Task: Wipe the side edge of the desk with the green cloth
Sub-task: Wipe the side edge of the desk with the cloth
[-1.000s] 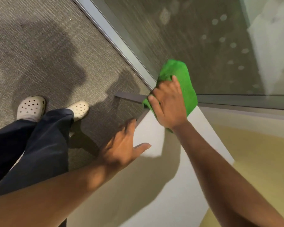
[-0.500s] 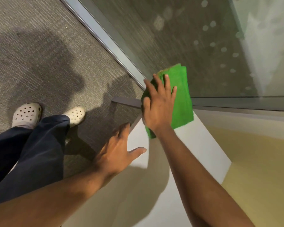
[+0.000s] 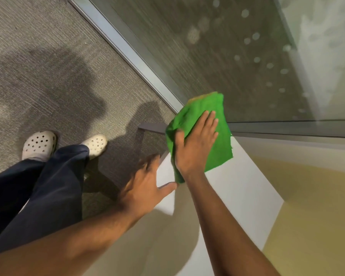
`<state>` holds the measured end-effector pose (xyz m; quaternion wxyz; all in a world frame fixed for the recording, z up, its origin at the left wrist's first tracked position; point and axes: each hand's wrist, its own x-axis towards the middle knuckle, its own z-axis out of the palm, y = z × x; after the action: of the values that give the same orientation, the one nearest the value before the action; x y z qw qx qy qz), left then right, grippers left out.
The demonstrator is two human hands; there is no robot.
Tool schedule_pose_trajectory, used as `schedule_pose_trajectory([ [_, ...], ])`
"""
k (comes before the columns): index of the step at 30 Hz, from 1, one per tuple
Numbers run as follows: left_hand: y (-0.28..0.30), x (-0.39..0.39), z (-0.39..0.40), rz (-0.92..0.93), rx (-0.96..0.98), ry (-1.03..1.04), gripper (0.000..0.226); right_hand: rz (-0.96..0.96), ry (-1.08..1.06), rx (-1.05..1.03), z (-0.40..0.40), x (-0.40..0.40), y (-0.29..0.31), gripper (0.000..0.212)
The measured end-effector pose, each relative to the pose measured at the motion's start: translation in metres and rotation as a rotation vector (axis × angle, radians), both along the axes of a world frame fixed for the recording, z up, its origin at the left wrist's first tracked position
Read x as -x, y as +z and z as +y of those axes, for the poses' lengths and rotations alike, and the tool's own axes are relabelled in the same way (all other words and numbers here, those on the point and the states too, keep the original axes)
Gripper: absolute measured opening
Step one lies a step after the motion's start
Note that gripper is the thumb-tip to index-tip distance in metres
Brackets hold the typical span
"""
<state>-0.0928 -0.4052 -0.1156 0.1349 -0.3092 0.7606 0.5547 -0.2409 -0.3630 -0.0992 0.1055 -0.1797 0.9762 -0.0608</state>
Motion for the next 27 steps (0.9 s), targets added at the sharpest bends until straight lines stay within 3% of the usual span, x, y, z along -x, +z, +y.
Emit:
schedule_pose_trajectory([
  [4,-0.002,0.0,0.002,-0.017,0.023,0.013,0.073,-0.069,0.134,-0.057,0.009,-0.02,0.002,0.095],
  [9,-0.009,-0.002,0.006,-0.045,0.032,-0.004,0.091,0.041,-0.015,-0.101,-0.025,0.028,-0.001,0.092],
  [11,-0.011,-0.004,0.007,-0.045,0.035,-0.011,0.089,0.081,-0.1,-0.143,-0.037,0.061,0.0,0.076],
  [13,-0.011,-0.004,0.007,-0.059,0.008,-0.008,0.086,0.037,-0.164,-0.164,-0.043,0.088,-0.001,0.048],
  [15,-0.01,-0.004,0.006,-0.075,-0.035,-0.006,0.088,-0.029,-0.148,-0.101,-0.036,0.105,-0.003,0.034],
  [21,-0.004,-0.003,0.003,-0.045,-0.036,0.002,0.087,0.041,0.006,0.036,0.05,0.11,0.004,0.069],
  [27,-0.003,-0.002,0.002,-0.035,-0.022,-0.025,0.088,0.098,-0.126,0.068,0.045,0.1,0.0,0.067],
])
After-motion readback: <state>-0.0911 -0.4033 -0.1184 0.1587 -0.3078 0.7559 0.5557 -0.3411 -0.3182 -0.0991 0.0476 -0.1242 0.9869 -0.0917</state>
